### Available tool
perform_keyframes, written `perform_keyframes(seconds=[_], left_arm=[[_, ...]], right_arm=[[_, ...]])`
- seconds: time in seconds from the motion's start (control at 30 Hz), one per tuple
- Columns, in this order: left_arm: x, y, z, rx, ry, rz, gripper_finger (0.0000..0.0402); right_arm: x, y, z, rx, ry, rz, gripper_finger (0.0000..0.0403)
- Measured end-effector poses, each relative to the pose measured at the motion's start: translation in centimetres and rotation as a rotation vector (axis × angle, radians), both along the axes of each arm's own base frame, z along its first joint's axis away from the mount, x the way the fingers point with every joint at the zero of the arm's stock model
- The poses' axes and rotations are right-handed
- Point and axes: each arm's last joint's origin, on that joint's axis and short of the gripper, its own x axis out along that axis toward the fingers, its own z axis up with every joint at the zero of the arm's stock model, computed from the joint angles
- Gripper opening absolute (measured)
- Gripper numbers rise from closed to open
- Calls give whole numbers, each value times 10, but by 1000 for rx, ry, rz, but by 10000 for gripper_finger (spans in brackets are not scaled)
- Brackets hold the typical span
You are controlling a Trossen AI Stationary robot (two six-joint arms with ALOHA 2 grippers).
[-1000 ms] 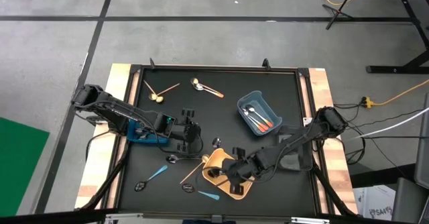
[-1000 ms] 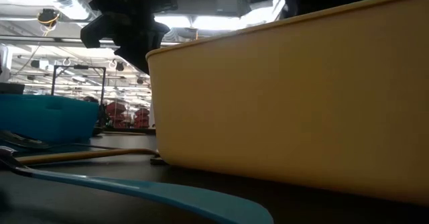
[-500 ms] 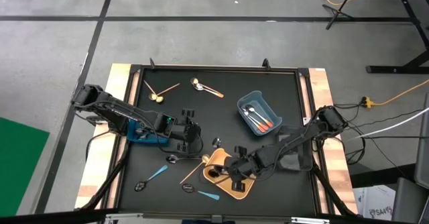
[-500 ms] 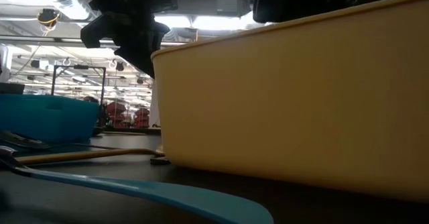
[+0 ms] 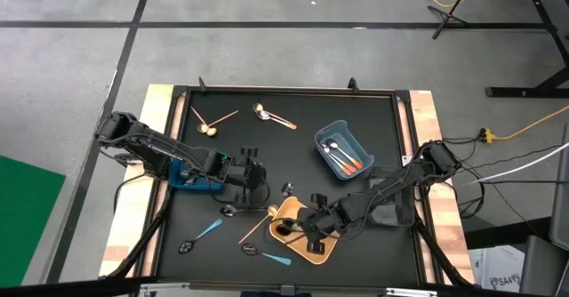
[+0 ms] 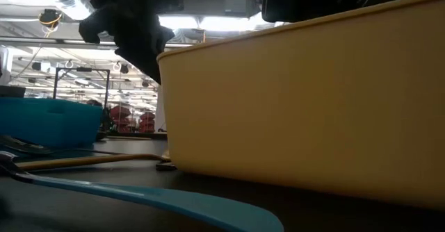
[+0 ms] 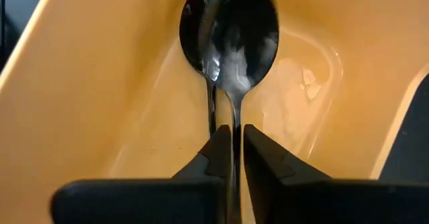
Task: Sort silverware by color (type)
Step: Put the black spoon into the yellow bin
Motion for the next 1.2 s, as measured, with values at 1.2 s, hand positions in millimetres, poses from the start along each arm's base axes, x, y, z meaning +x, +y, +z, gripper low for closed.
perform_keyframes(seconds=[1.2], left_arm=[[-24,-66,-3,-367,83,-31,110]], right_arm=[[0,0,0,1,0,1,78]])
